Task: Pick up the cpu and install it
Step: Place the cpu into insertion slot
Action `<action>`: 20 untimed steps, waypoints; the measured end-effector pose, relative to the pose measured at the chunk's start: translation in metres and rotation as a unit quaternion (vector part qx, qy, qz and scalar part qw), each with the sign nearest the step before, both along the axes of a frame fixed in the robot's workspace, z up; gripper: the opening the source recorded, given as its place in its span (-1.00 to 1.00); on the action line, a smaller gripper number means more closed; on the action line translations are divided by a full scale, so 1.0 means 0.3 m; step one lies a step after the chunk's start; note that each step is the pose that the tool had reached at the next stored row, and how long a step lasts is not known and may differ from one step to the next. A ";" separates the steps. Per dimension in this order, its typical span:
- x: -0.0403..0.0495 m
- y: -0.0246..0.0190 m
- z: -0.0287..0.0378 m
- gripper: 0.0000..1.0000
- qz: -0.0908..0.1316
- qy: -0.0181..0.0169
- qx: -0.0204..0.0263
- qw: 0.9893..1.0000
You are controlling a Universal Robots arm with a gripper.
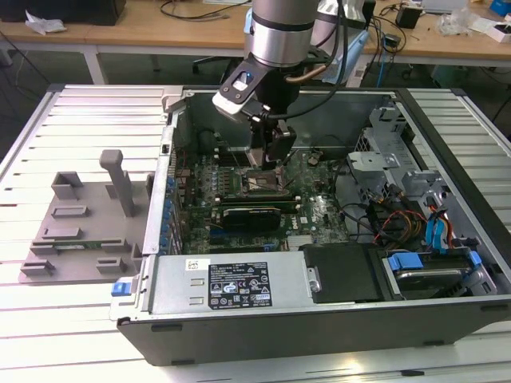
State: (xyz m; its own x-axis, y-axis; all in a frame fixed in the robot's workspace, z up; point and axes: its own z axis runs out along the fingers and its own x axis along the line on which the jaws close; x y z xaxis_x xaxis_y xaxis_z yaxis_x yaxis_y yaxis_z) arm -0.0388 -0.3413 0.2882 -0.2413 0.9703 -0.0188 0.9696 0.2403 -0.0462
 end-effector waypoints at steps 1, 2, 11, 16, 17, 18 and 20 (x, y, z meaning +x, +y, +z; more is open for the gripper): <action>0.000 0.000 0.000 0.09 -0.003 0.000 0.000 1.000; 0.000 0.000 0.000 0.09 -0.008 0.000 0.000 1.000; 0.000 0.000 0.000 0.09 -0.056 0.000 -0.001 0.998; 0.000 0.000 0.000 0.09 -0.075 0.000 -0.001 0.997; 0.000 0.000 0.000 0.09 -0.078 0.000 -0.001 0.997; 0.000 0.000 0.000 0.09 -0.095 0.000 -0.001 0.995; 0.000 0.000 0.000 0.09 -0.099 0.000 -0.001 0.995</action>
State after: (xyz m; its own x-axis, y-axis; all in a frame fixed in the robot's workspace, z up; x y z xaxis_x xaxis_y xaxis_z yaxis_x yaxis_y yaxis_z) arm -0.0388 -0.3413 0.2881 -0.0448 0.9988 -0.0214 0.9980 0.0438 -0.0466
